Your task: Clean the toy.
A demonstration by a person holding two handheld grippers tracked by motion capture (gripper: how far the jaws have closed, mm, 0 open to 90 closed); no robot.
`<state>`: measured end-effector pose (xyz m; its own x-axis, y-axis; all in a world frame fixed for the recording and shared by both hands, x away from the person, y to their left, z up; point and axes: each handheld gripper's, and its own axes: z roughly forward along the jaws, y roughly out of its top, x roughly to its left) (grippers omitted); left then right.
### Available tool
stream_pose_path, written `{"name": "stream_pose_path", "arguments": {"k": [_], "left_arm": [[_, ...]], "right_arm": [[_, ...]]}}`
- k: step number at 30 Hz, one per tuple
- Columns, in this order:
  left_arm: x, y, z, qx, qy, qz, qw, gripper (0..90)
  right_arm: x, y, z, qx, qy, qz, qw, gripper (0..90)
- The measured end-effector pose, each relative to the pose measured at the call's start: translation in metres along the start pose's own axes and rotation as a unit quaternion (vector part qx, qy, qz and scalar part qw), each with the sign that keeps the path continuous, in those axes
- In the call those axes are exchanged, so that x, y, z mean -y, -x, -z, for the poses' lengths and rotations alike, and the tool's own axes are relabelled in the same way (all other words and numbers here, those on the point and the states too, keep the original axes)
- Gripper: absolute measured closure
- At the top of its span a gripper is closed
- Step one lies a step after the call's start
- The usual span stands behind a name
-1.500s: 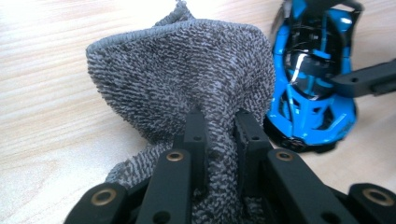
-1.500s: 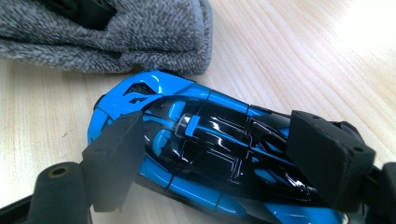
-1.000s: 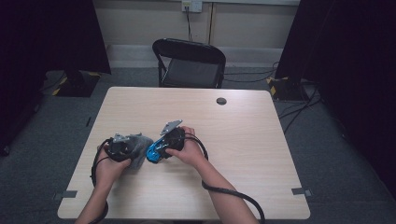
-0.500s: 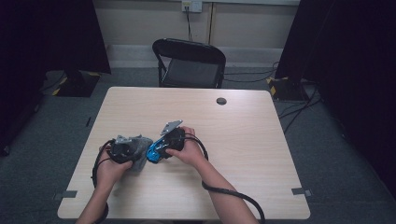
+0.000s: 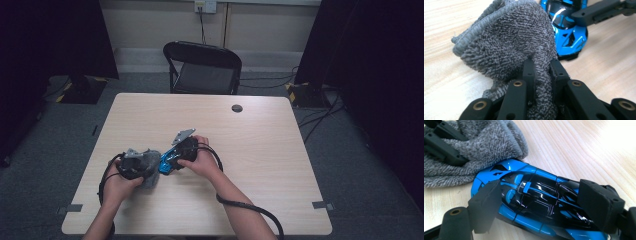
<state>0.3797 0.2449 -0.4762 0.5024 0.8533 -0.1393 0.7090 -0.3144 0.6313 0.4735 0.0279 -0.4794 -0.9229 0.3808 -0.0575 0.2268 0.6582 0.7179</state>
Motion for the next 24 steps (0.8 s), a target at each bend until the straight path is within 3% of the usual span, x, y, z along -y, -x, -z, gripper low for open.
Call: {"name": "stream_pose_path", "arguments": {"k": [12,18,24], "left_arm": [[0.002,0.015,0.001,0.029,-0.01,-0.005,0.9995,77.7],[0.0,0.027,-0.001,0.056,-0.02,-0.017,0.9981,77.7],[0.0,0.033,-0.004,0.062,-0.019,-0.023,0.9976,77.6]], "right_arm": [[0.0,0.0,0.0,0.0,-0.002,0.001,1.0,19.6],[0.0,0.001,0.0,0.0,-0.002,0.003,1.0,19.6],[0.0,0.001,0.0,0.0,-0.001,0.003,1.0,19.6]]}}
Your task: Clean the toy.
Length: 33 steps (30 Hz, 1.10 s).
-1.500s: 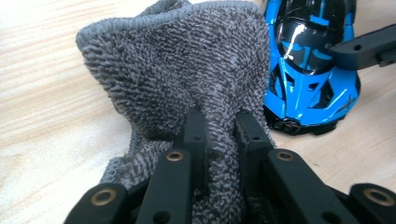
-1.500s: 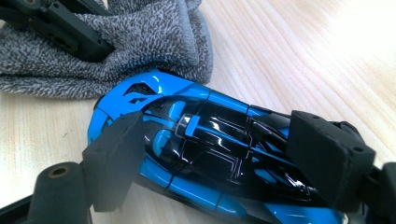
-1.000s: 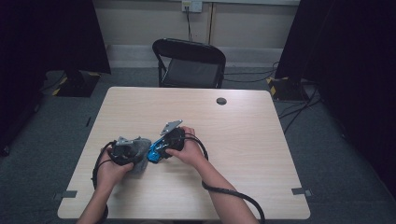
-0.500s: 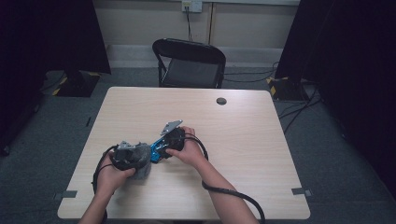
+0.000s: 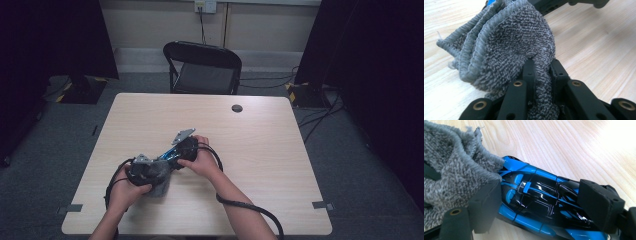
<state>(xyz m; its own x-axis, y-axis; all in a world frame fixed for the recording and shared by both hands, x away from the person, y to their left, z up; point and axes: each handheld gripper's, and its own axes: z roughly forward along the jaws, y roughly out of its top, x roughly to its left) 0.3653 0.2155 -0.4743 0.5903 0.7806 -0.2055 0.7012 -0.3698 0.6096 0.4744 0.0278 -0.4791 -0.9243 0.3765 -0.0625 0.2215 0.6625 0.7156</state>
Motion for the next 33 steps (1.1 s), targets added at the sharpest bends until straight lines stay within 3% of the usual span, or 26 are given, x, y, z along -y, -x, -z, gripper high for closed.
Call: {"name": "stream_pose_path", "arguments": {"k": [19,25,30,33], "left_arm": [[-0.004,0.016,-0.008,0.028,0.002,-0.009,0.9996,77.5],[-0.005,0.019,-0.006,0.035,0.004,-0.011,0.9993,77.5],[-0.008,0.024,-0.002,0.057,0.002,-0.016,0.9983,77.5],[-0.01,0.026,0.001,0.051,0.001,-0.027,0.9983,77.5]], "right_arm": [[0.0,0.0,0.0,0.0,0.001,0.0,1.0,19.6],[0.0,0.001,0.0,-0.001,0.001,0.0,1.0,19.7],[0.0,0.001,0.0,-0.002,0.001,0.0,1.0,19.7],[0.0,0.001,0.0,-0.002,0.001,-0.001,1.0,19.8]]}}
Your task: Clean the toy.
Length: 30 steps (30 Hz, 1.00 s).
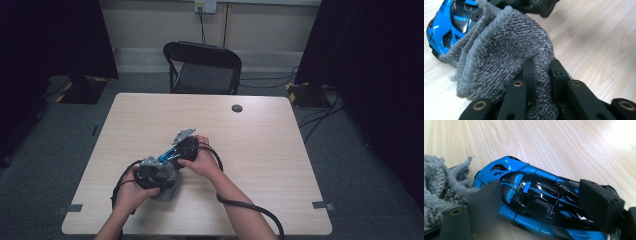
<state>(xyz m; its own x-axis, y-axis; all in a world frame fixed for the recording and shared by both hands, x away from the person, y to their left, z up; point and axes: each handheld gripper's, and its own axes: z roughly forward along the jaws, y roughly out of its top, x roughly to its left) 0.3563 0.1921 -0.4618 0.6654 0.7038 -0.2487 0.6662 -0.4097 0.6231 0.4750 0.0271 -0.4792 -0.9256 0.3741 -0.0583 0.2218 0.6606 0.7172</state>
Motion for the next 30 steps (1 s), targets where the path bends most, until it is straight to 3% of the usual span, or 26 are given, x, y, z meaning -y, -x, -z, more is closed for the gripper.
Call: {"name": "stream_pose_path", "arguments": {"k": [3,7,11,14,17,19,21,22,30], "left_arm": [[-0.001,-0.002,0.01,-0.005,0.0,-0.005,1.0,77.5],[-0.001,-0.008,0.029,-0.03,0.015,-0.004,0.9994,77.5],[-0.002,-0.023,0.049,-0.066,0.034,-0.002,0.9972,77.2],[-0.003,-0.029,0.054,-0.078,0.04,0.001,0.9962,77.2],[-0.009,-0.04,0.059,-0.094,0.051,-0.009,0.9942,77.0],[-0.015,-0.049,0.058,-0.103,0.062,-0.009,0.9927,76.7],[-0.027,-0.064,0.05,-0.101,0.064,-0.011,0.9927,76.5],[-0.027,-0.064,0.05,-0.101,0.064,-0.011,0.9927,76.0],[-0.053,-0.098,0.009,-0.101,0.059,-0.011,0.9931,75.9]], "right_arm": [[0.0,0.0,0.0,0.0,0.002,0.001,1.0,19.8],[0.001,0.0,0.0,-0.001,0.003,0.0,1.0,19.7],[0.001,0.0,0.0,0.0,0.007,-0.004,1.0,19.8],[0.001,0.0,0.0,-0.001,0.006,-0.002,1.0,19.8],[0.0,0.001,0.0,-0.002,0.001,-0.001,1.0,19.9],[-0.001,0.002,0.0,-0.004,-0.001,0.001,1.0,20.2],[0.0,0.001,0.0,-0.003,0.0,0.002,1.0,20.2],[0.0,0.001,0.0,-0.003,0.0,0.002,1.0,20.2],[0.0,0.001,0.0,-0.003,0.0,0.001,1.0,20.2]]}}
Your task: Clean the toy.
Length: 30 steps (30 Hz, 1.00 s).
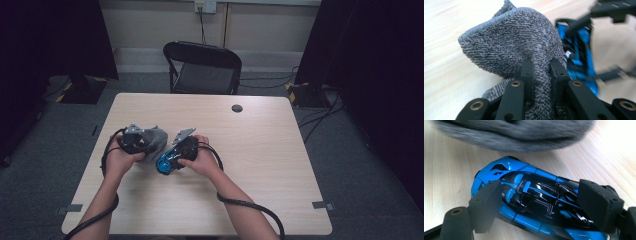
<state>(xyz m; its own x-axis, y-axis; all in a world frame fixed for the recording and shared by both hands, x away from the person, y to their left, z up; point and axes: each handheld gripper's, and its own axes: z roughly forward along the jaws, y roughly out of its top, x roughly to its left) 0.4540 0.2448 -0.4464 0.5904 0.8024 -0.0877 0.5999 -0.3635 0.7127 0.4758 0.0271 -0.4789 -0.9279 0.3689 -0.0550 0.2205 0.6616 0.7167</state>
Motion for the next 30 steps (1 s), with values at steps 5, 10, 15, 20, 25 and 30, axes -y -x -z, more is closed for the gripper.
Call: {"name": "stream_pose_path", "arguments": {"k": [5,10,15,20,25,30], "left_arm": [[-0.012,-0.005,-0.025,0.007,-0.004,-0.005,1.0,76.0],[-0.021,-0.006,-0.036,0.016,0.003,-0.013,0.9998,76.0],[-0.027,-0.005,-0.052,0.006,-0.002,-0.037,0.9993,75.5],[-0.024,-0.004,-0.062,0.008,0.005,-0.022,0.9997,67.9],[-0.023,-0.003,-0.056,-0.012,0.012,0.022,0.9996,57.0],[-0.019,-0.001,-0.05,-0.022,0.011,0.05,0.9985,53.4]], "right_arm": [[0.001,0.001,0.0,-0.002,0.002,0.0,1.0,20.2],[0.0,0.001,0.0,-0.002,0.001,0.001,1.0,20.2],[0.0,0.001,0.0,-0.001,0.0,0.001,1.0,20.2],[0.0,0.001,0.0,-0.003,0.0,0.0,1.0,20.2],[-0.001,0.001,0.0,-0.003,-0.003,0.0,1.0,20.2],[-0.001,0.001,0.0,-0.003,-0.003,0.0,1.0,20.2]]}}
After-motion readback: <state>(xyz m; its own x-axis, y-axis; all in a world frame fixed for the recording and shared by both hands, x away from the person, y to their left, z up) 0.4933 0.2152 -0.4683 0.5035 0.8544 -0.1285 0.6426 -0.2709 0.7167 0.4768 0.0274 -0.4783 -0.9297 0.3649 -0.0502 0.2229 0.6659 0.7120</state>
